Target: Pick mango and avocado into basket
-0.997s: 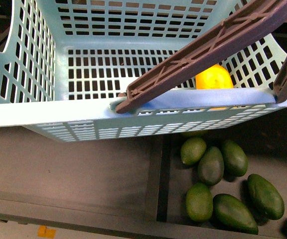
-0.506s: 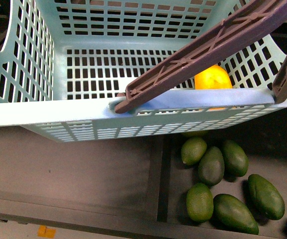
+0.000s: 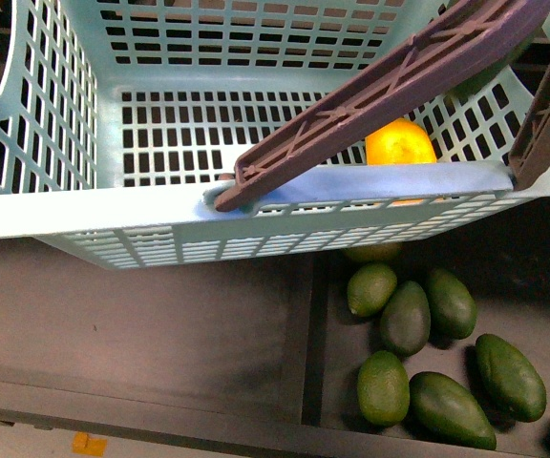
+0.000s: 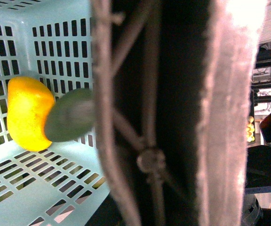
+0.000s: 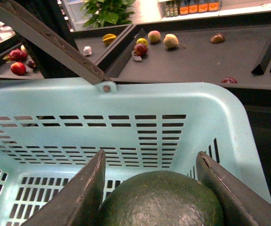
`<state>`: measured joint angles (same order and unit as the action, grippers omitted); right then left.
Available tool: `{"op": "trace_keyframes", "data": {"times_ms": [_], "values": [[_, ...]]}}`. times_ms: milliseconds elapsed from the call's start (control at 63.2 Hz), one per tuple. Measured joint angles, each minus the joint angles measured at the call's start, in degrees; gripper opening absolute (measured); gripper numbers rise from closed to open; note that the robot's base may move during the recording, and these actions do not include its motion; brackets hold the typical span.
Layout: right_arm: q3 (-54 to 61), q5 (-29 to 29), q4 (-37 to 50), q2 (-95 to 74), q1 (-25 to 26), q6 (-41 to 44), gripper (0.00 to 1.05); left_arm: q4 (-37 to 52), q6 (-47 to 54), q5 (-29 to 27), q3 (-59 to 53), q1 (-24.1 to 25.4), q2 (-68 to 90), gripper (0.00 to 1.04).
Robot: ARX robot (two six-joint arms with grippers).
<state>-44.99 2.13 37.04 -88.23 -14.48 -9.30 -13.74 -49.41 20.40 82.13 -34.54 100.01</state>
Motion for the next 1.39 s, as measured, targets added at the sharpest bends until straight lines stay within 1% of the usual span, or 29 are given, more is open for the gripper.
{"op": "trace_keyframes", "data": {"times_ms": [32,63,111,142,174,222,253,316,348,506,522,570,649,744,807,902,1329,1392], "values": [[0.1,-1.2,-0.9,0.9,0.4,0.0,0.97,0.0,0.0,0.1,0.0,0.0,0.0,0.13],[0.2,-2.1,-1.8,1.6,0.7,0.1,0.97,0.0,0.0,0.2,0.0,0.0,0.0,0.13],[0.9,-6.0,-3.4,3.9,1.6,0.4,0.95,0.0,0.1,0.2,0.0,0.0,0.0,0.13],[1.8,-8.0,-2.3,5.0,2.1,1.7,0.92,0.0,0.1,0.2,0.0,-0.1,0.0,0.13],[3.7,-10.1,0.2,6.8,3.0,3.3,0.87,0.0,0.1,0.4,0.0,-0.1,0.0,0.13],[6.4,-10.8,2.9,9.4,4.3,5.1,0.8,0.0,-0.1,0.7,0.0,-0.1,0.0,0.13],[9.1,-11.1,4.7,11.8,5.4,6.1,0.73,0.0,-0.2,0.7,0.0,-0.1,0.0,0.13],[13.7,-10.3,6.4,15.1,6.4,7.4,0.61,0.0,-0.2,0.6,0.0,-0.1,0.0,0.13],[15.0,-9.9,6.8,15.8,6.6,7.6,0.57,0.0,0.0,0.5,0.0,-0.1,0.0,0.13],[23.2,-8.3,8.4,19.9,8.1,8.6,0.31,0.0,0.0,0.8,0.0,-0.3,0.0,0.13],[24.4,-8.0,8.6,21.0,8.3,8.7,0.26,0.0,-0.1,0.8,0.0,-0.3,0.0,0.13],[26.6,-7.3,8.9,23.2,8.9,8.8,0.16,0.0,-0.2,0.6,0.0,-0.3,0.0,0.13],[28.9,-6.8,9.0,25.6,9.4,8.9,0.03,0.0,0.0,0.5,0.0,-0.3,0.0,0.13],[32.6,-6.0,8.7,29.5,10.5,9.1,0.02,0.0,0.0,0.6,0.0,-0.3,0.0,0.13],[34.1,-2.6,8.1,31.6,12.7,9.1,0.02,0.0,0.0,0.6,0.0,-0.3,0.0,0.13],[36.1,-2.5,7.0,34.7,14.2,9.1,0.02,0.0,0.0,0.6,0.0,-0.2,0.0,0.13],[41.8,-2.3,-1.4,48.8,14.3,9.1,0.02,0.0,0.1,0.5,0.0,-0.2,0.0,0.13],[43.2,-2.3,0.3,49.4,14.3,9.1,0.02,0.0,0.1,0.5,0.0,-0.2,0.0,0.13]]}}
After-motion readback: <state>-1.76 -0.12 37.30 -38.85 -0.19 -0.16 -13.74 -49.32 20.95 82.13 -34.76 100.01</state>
